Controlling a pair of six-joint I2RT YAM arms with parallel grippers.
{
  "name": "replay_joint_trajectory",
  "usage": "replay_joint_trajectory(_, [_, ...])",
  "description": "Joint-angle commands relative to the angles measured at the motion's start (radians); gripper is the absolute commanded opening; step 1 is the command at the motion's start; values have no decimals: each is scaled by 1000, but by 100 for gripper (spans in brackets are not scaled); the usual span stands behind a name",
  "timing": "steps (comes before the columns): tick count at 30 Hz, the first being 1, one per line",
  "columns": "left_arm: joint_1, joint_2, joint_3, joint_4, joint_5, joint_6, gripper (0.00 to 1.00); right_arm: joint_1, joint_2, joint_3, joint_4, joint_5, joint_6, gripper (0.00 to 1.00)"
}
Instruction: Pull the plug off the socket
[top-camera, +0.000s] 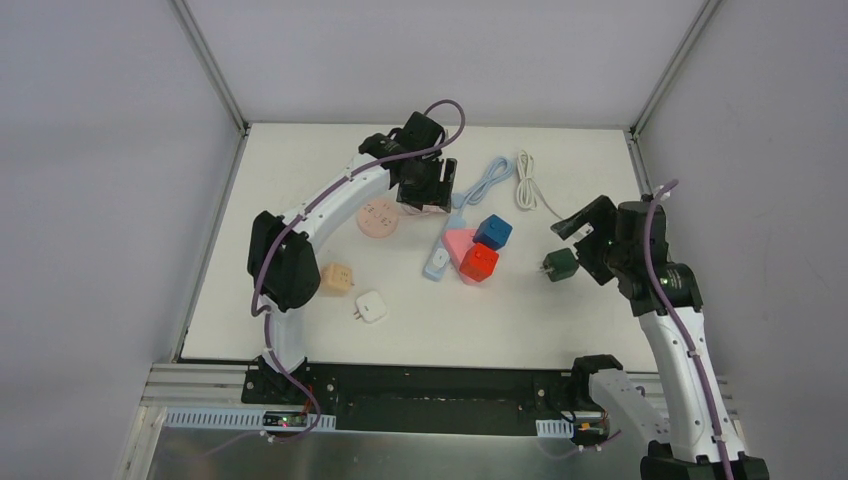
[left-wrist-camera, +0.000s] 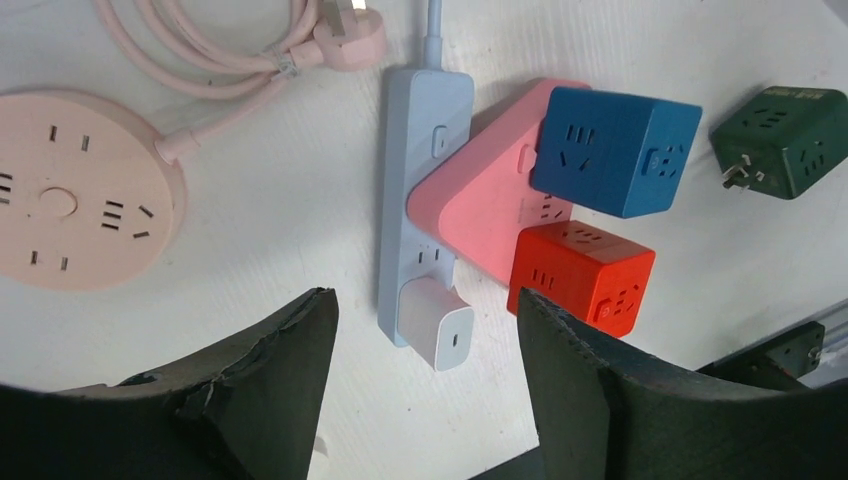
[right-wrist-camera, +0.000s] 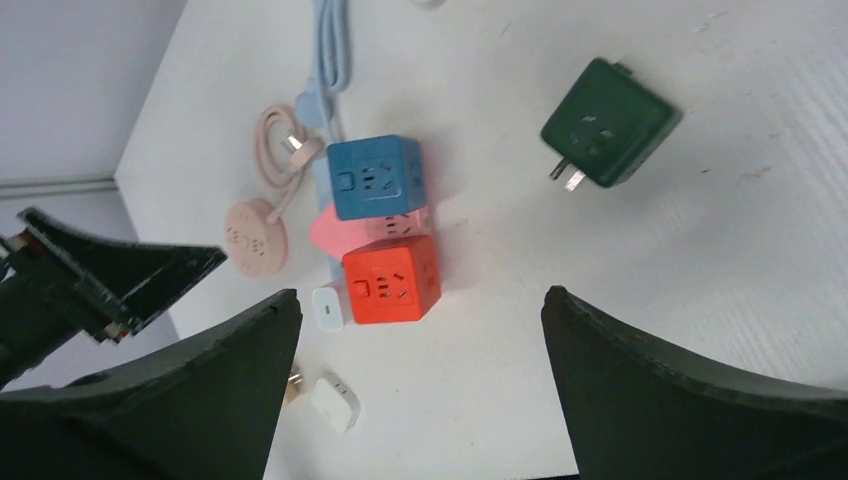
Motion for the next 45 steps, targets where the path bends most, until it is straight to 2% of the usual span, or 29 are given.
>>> replay_joint_trajectory(1, [-3,-80,-21,98,-49,-61,67,-5,-20,2,72,-162,23,93])
replay_joint_trajectory(6, [-3,-92,-59,127,-61,-96,68,-4,1,-55,157,-222,68,95])
replay_joint_trajectory(10, [-3,-82,-71,138,-55,-107,68,3,41,-100,204,-212,96,98])
replay_joint_trajectory(16, [-3,-39,-49,118,0,-100,68,25,151,-129,313,-223,112,97])
replay_joint_trajectory(25, [-3,83,30,49,92,-93,68,208,403,-73,422,-78,109,96])
replay_joint_trajectory(31, [-2,136,37,44,101,-80,67,264,598,30,408,53,119,95])
replay_joint_trajectory(36, [-2,164,30,29,115,-62,67,271,671,54,490,45,104,94])
replay_joint_trajectory(38, [-2,178,29,25,123,-57,67,271,711,71,511,24,96,92])
replay_joint_trajectory(41, [-2,200,25,15,133,-55,67,273,772,114,489,-15,93,82])
replay_joint_trajectory(45, [-2,232,25,21,145,-62,67,288,808,122,499,-46,74,75])
